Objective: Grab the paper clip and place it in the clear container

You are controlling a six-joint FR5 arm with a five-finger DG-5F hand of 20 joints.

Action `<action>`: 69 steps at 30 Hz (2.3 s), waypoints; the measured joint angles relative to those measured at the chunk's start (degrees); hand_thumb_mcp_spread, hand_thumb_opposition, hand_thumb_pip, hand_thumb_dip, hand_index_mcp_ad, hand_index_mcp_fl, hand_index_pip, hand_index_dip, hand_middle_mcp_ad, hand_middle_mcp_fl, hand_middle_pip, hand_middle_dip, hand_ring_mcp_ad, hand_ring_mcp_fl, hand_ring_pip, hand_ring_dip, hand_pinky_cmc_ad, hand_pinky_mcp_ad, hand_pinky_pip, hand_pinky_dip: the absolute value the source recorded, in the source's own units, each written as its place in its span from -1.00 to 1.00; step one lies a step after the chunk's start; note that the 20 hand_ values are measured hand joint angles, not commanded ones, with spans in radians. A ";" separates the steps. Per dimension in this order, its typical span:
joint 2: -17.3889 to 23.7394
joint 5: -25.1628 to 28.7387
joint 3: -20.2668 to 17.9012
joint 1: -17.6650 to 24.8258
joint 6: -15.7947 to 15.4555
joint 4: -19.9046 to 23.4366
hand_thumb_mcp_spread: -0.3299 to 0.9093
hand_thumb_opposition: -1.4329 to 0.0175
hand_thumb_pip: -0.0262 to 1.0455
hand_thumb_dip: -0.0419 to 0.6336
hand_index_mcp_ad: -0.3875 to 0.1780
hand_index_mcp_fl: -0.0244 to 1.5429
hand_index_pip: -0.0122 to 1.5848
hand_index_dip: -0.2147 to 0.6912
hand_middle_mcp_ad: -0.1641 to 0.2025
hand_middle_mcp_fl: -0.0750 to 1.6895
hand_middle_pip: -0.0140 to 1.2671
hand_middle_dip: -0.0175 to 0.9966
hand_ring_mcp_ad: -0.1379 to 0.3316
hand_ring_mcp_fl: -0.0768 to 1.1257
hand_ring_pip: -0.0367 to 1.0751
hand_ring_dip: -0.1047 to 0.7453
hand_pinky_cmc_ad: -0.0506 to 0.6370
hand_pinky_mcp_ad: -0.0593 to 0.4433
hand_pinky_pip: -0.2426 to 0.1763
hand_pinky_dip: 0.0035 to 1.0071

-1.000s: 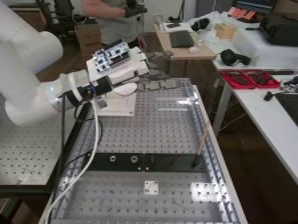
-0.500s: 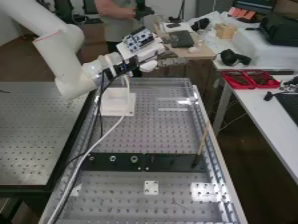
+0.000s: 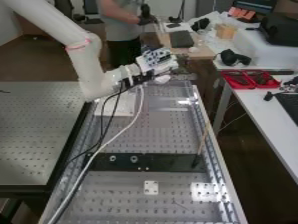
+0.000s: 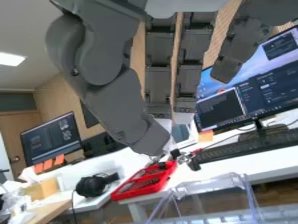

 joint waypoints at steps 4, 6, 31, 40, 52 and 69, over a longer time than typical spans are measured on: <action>-2.17 1.33 1.69 0.61 -0.87 -1.62 0.63 -0.51 0.44 0.09 -0.30 -0.47 -0.78 -0.93 -0.08 -0.08 0.50 0.47 -0.31 -0.02 -0.32 0.49 0.50 0.22 0.40 -0.62; -2.86 1.64 2.26 0.80 -1.33 -2.34 0.63 -0.51 0.44 0.09 -0.30 -0.47 -0.78 -0.93 -0.08 -0.08 0.50 0.47 -0.31 -0.02 -0.32 0.49 0.50 0.22 0.40 -0.62; -6.39 3.42 5.85 1.56 -3.07 -10.93 0.51 -0.43 0.53 0.09 -0.30 -0.76 -0.58 -0.94 -0.09 -0.12 0.39 0.42 -0.31 -0.27 -0.17 0.38 0.50 0.22 0.40 -0.57; -5.96 3.80 5.31 1.53 -2.77 -10.59 0.32 -0.21 0.68 0.11 -0.30 -0.91 -0.48 -0.94 -0.09 -0.31 0.15 0.16 -0.30 -0.46 -0.09 0.17 0.50 0.22 0.17 -0.30; 1.99 4.49 1.74 0.40 -1.80 -9.17 0.27 -0.15 0.70 0.10 -0.30 -0.94 -0.50 -0.94 -0.09 -0.37 0.04 0.15 -0.30 -0.54 -0.08 0.14 0.35 0.24 0.07 -0.25; 20.27 9.47 -0.71 -5.83 -6.72 -21.64 0.17 -0.14 0.45 0.11 -0.30 -0.67 -0.84 -0.94 0.09 -0.43 -0.50 0.16 -0.19 -0.62 -0.22 0.15 0.21 0.22 -0.05 -0.12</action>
